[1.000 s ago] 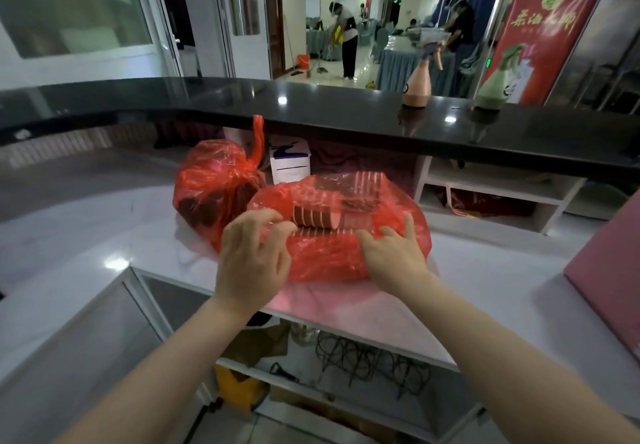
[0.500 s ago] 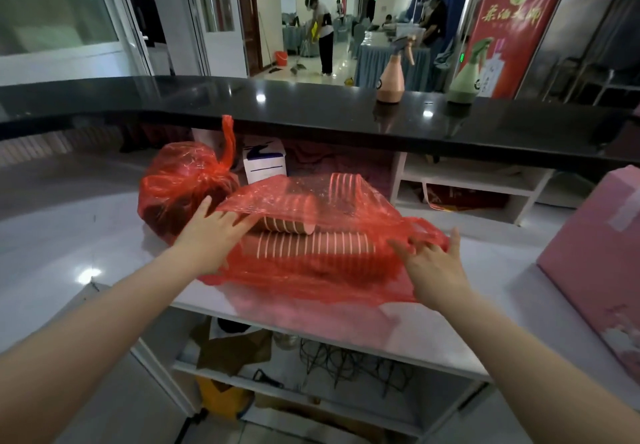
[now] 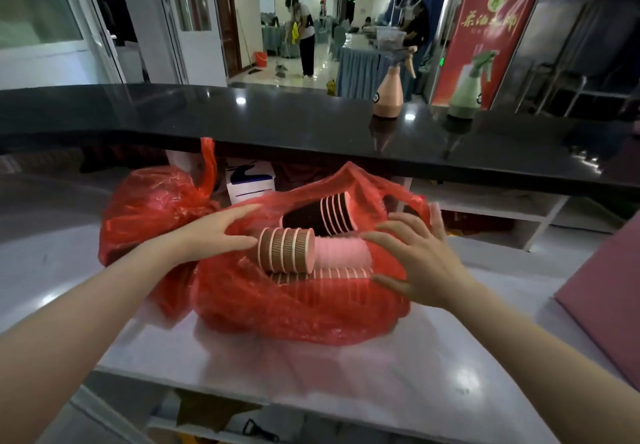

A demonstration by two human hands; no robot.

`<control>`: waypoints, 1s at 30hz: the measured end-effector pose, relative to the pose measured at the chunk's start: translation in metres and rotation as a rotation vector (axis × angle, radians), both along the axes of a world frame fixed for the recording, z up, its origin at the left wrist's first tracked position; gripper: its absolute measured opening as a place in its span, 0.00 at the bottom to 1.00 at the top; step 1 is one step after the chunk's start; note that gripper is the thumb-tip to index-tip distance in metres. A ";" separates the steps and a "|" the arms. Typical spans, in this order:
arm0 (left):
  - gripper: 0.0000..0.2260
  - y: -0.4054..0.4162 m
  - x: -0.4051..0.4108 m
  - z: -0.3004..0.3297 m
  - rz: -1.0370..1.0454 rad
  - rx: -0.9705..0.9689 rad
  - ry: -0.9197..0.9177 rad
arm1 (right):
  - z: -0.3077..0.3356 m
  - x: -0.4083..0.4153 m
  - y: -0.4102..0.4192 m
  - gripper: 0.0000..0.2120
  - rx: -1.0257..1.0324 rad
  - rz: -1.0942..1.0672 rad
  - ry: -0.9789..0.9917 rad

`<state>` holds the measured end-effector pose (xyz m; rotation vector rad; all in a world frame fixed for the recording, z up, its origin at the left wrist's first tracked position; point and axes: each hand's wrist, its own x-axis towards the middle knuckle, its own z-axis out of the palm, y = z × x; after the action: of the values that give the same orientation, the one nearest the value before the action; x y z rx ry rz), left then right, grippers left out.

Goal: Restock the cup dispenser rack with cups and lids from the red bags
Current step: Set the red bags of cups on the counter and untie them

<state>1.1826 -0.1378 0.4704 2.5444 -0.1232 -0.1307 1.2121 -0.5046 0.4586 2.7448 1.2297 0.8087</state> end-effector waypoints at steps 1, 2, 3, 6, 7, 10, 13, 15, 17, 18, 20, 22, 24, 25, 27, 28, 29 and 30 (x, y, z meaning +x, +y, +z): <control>0.33 0.000 0.007 -0.001 -0.010 -0.015 0.003 | 0.002 0.003 0.006 0.29 0.005 -0.037 -0.023; 0.33 0.001 0.014 -0.002 -0.018 -0.006 -0.002 | 0.004 0.008 0.011 0.29 -0.005 -0.088 -0.018; 0.34 0.001 0.022 -0.003 -0.020 0.008 -0.012 | 0.006 0.014 0.016 0.29 -0.033 -0.139 0.012; 0.38 0.003 0.042 -0.006 -0.047 0.026 -0.011 | 0.003 0.037 0.027 0.40 -0.184 -0.223 0.195; 0.42 0.004 0.046 -0.008 -0.075 0.036 0.027 | -0.002 0.045 0.028 0.45 -0.222 -0.239 0.276; 0.52 0.012 0.056 -0.024 -0.202 0.098 0.215 | -0.019 0.063 0.030 0.56 -0.277 -0.336 0.532; 0.58 0.021 0.063 -0.042 -0.245 0.138 0.278 | -0.031 0.072 0.027 0.62 -0.263 -0.430 0.770; 0.58 0.022 0.070 -0.046 -0.255 0.121 0.264 | -0.034 0.077 0.020 0.65 -0.274 -0.461 0.897; 0.57 0.019 0.077 -0.047 -0.292 0.092 0.232 | -0.036 0.080 0.011 0.67 -0.308 -0.486 0.963; 0.56 0.016 0.081 -0.047 -0.308 0.081 0.213 | -0.038 0.081 0.007 0.67 -0.326 -0.507 0.965; 0.55 0.005 0.089 -0.047 -0.333 0.073 0.169 | -0.039 0.082 0.001 0.66 -0.357 -0.564 0.931; 0.56 -0.007 0.096 -0.049 -0.336 0.081 0.128 | -0.038 0.080 -0.007 0.65 -0.384 -0.621 0.876; 0.56 -0.022 0.099 -0.051 -0.317 0.088 0.092 | -0.038 0.076 -0.019 0.64 -0.378 -0.663 0.818; 0.54 -0.029 0.100 -0.052 -0.308 0.075 0.074 | -0.037 0.073 -0.025 0.63 -0.359 -0.681 0.786; 0.48 -0.044 0.097 -0.053 -0.295 -0.002 0.042 | -0.037 0.064 -0.037 0.60 -0.302 -0.699 0.717; 0.44 -0.052 0.095 -0.051 -0.283 -0.067 0.030 | -0.037 0.059 -0.042 0.57 -0.262 -0.687 0.683; 0.41 -0.058 0.091 -0.050 -0.268 -0.142 0.010 | -0.038 0.053 -0.045 0.54 -0.210 -0.658 0.656; 0.40 -0.063 0.088 -0.048 -0.253 -0.215 -0.021 | -0.038 0.047 -0.048 0.51 -0.149 -0.617 0.639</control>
<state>1.2704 -0.2006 0.4227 2.3072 -0.4433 -0.1790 1.2593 -0.5527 0.4205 3.0506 0.3554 -0.2182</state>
